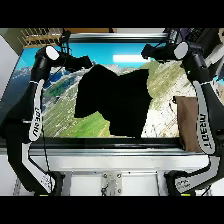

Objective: Fold the clothes and pants, and hang the long-sleeved shirts on hangers.

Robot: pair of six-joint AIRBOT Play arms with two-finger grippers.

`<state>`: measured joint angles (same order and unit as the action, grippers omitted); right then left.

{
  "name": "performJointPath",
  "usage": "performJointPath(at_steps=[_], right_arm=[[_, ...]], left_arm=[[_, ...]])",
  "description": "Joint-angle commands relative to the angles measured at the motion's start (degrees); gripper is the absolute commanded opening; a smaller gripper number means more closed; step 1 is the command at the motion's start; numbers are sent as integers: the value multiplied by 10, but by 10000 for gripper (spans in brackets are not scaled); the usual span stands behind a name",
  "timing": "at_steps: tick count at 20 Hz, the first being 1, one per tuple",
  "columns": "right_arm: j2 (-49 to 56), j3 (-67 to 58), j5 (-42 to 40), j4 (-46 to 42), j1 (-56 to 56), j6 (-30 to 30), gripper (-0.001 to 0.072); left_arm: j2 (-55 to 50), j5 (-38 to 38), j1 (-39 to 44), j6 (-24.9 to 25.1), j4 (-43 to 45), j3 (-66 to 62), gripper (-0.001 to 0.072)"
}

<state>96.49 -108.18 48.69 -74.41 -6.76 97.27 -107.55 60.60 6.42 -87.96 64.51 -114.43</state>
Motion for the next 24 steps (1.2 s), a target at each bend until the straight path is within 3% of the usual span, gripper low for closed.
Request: performJointPath(at_steps=[1, 4, 8, 13, 18, 24], right_arm=[[-30, 0, 17, 0, 21, -27, 646], [-79, 31, 153, 0, 42, -120, 646], [-171, 231, 223, 0, 76, -113, 647], [-245, 527, 160, 10, 91, -31, 647], [-235, 643, 40, 155, 90, -30, 646], [-178, 652, -18, 298, 83, -127, 646]], left_arm=[[34, 41, -45, -1, 3, 10, 675], [106, 77, -89, 0, 4, 76, 675], [232, 66, -116, 0, 4, 298, 675], [354, 1, -101, -1, -2, 575, 675], [405, -43, -63, -5, -2, 677, 675], [416, -75, -29, -6, -2, 687, 675]])
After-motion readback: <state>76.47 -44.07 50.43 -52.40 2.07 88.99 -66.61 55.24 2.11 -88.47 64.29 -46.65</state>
